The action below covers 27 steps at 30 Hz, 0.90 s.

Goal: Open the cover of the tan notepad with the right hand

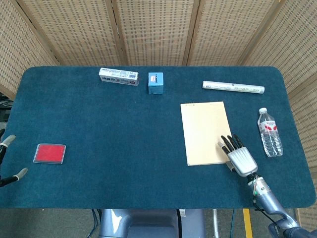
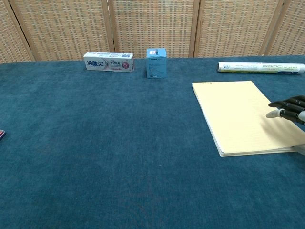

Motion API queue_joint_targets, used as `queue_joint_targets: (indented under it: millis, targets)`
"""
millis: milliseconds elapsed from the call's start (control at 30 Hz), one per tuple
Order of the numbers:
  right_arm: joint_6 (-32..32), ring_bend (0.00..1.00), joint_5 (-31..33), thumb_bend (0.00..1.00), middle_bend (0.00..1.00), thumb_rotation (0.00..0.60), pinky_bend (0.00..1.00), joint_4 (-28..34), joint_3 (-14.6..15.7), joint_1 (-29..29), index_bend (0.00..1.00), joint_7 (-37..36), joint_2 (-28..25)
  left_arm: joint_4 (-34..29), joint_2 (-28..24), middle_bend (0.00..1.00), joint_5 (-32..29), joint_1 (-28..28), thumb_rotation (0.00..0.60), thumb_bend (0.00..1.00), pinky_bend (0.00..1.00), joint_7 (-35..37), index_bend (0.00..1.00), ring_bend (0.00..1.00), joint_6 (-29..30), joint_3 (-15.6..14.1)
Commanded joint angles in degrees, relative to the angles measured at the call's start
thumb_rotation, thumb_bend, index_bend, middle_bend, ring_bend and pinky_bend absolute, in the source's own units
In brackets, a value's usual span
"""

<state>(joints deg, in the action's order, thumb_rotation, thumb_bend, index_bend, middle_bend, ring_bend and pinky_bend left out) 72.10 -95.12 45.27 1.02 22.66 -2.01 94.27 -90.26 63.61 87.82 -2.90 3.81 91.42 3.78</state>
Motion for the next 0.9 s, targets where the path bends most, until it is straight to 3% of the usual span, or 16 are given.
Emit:
queue_joint_targets:
  millis: [33,467,700,800,900]
  targets:
    - [2.54,0.0,-0.66,0.41,0.06,0.6,0.0,-4.43,-0.77,1.04,0.15,-2.86,2.85,0.03,0.0,0.0,0.0,0.03,0.6,0.0,0.0,-0.04,0.0,0.0,0.02,-0.01]
    - [1.27,0.0,-0.3,0.42,0.06,0.6,0.0,-9.26,-2.2,5.56,0.15,-4.02,6.41,0.01,0.02,0.0,-0.47,-0.21,0.6,0.0,0.0,-0.21,0.0,0.0,-0.58,0.19]
    - [0.03,0.0,2.26,0.42,0.06,0.6,0.0,-10.87,-6.24,10.0,0.15,-1.98,8.21,-0.05,-0.02,0.0,-0.91,-0.37,0.6,0.0,0.0,-0.26,0.0,0.0,-1.01,0.36]
    - [-2.41,0.0,3.55,0.41,0.1,0.6,0.0,-11.5,-7.27,11.61,0.15,-0.52,8.3,-0.08,-0.1,0.0,-1.11,-0.45,0.6,0.0,0.0,-0.07,0.0,0.0,-1.23,0.44]
    - [-5.56,0.07,4.14,0.42,0.2,0.6,0.0,-12.66,-7.17,13.08,0.23,1.8,8.14,-0.12,-0.23,0.0,-1.27,-0.61,0.6,0.0,0.0,0.07,0.0,0.0,-1.55,0.51]
